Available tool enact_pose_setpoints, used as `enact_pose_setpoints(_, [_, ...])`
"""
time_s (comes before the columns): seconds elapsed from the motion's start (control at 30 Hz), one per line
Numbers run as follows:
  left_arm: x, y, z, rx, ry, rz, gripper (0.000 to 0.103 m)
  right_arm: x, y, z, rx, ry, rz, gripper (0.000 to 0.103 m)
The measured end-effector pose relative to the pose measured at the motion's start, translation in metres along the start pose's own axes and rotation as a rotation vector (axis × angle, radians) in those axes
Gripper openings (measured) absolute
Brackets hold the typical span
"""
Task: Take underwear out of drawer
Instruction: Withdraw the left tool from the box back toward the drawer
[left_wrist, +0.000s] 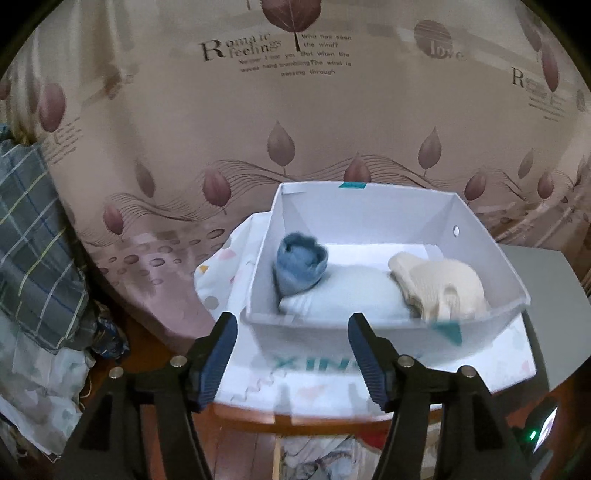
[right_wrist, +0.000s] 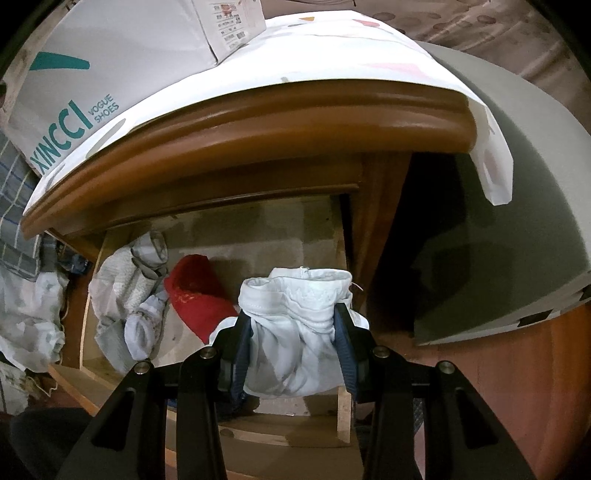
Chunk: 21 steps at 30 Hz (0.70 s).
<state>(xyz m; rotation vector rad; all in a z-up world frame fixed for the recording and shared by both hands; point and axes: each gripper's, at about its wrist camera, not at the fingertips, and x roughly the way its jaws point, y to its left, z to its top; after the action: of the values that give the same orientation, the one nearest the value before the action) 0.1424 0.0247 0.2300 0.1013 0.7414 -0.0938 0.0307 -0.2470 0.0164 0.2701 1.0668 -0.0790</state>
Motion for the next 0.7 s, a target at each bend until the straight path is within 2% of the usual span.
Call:
enact_pose_setpoints(0.1, [-0.012,0.005,-0.032,0.006,-0.021,0.031,0.065,0.001,0.001,0.000,-0.005,-0.001,-0.006,0.038])
enact_pose_setpoints(0.2, [-0.015,0.015,-0.067,-0.030,-0.014,0.051,0.065,0.003,0.001,0.000,-0.007,0.003,-0.009,0.038])
enact_pose_setpoints(0.27, [-0.011,0.022,-0.089,-0.071,0.007,0.060,0.065,0.004,0.001,0.000,-0.006,0.009,-0.008,0.038])
enact_pose_setpoints(0.4, [0.014,0.040,-0.130,-0.162,0.065,0.126,0.065,0.002,0.005,-0.001,-0.030,-0.006,-0.029,0.038])
enact_pose_setpoints(0.53, [0.036,0.048,-0.150,-0.219,0.084,0.198,0.065,0.002,0.007,-0.001,-0.030,-0.012,-0.048,0.038])
enact_pose_setpoints(0.7, [0.057,0.060,-0.172,-0.292,0.117,0.208,0.065,0.002,0.008,-0.002,-0.041,-0.018,-0.071,0.038])
